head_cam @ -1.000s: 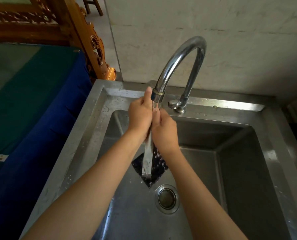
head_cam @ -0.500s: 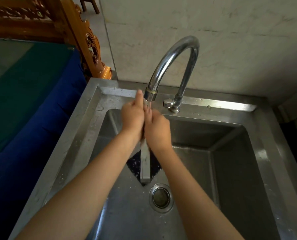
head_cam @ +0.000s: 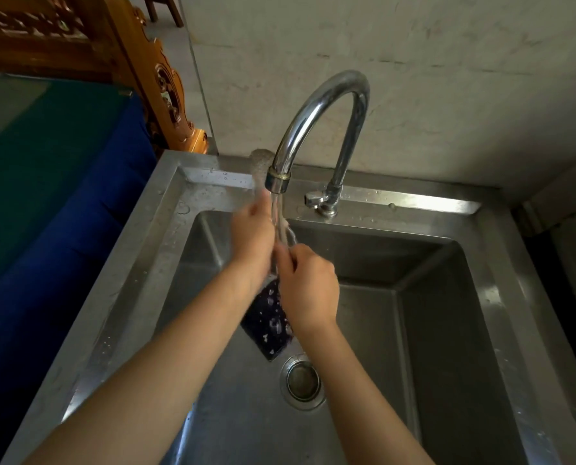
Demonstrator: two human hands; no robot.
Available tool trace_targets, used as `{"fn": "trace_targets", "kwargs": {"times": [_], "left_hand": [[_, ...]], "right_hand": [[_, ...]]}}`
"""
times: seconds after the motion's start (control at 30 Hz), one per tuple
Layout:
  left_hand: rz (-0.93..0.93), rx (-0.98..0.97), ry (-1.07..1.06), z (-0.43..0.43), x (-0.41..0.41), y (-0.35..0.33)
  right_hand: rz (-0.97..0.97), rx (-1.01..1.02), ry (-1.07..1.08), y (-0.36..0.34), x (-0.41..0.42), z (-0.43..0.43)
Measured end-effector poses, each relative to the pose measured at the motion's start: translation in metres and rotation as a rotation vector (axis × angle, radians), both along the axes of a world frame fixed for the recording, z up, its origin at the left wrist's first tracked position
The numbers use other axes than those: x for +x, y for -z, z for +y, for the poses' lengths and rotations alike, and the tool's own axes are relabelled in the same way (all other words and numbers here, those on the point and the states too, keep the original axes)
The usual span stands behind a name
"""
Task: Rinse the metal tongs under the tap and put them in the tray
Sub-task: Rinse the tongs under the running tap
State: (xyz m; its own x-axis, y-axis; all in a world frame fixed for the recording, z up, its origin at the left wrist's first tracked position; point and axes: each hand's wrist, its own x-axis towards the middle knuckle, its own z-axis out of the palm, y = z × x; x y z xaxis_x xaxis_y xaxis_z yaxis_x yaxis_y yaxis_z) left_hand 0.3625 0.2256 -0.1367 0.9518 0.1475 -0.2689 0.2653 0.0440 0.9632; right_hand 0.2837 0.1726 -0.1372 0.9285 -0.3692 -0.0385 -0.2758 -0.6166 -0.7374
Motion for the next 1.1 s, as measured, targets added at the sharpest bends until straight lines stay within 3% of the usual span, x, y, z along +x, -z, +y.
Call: {"fn": "trace_targets", "kwargs": {"times": [0.17, 0.4, 0.53, 0.8, 0.93, 1.03, 1.1], "left_hand": [[0.003, -0.033, 0.110, 0.004, -0.019, 0.004], [0.264, -0.154, -0.021, -0.005, -0.002, 0.007], [0.341, -0.183, -0.081, 0.002, 0.004, 0.004], [0.319, -0.231, 0.076, 0.023, -0.004, -0.014], [0.343, -0.159, 0.165, 0.038, -0.012, -0.009], [0.451, 0.073, 0.127, 0.045, -0.010, 0.004], [0.372, 0.396, 0.089, 0.052, -0.013, 0.014]], "right_hand": [[0.081, -0.001, -0.037, -0.007, 0.006, -0.006], [0.117, -0.016, 0.042, -0.014, -0.008, -0.001], [-0.019, 0.068, -0.040, -0.020, -0.024, 0.001], [-0.334, 0.120, -0.422, -0.039, -0.043, -0.016], [-0.559, 0.201, -0.397, -0.044, -0.027, -0.016], [-0.448, 0.605, -0.249, -0.036, -0.012, -0.014], [-0.372, 0.848, -0.113, -0.027, -0.005, -0.008]]}}
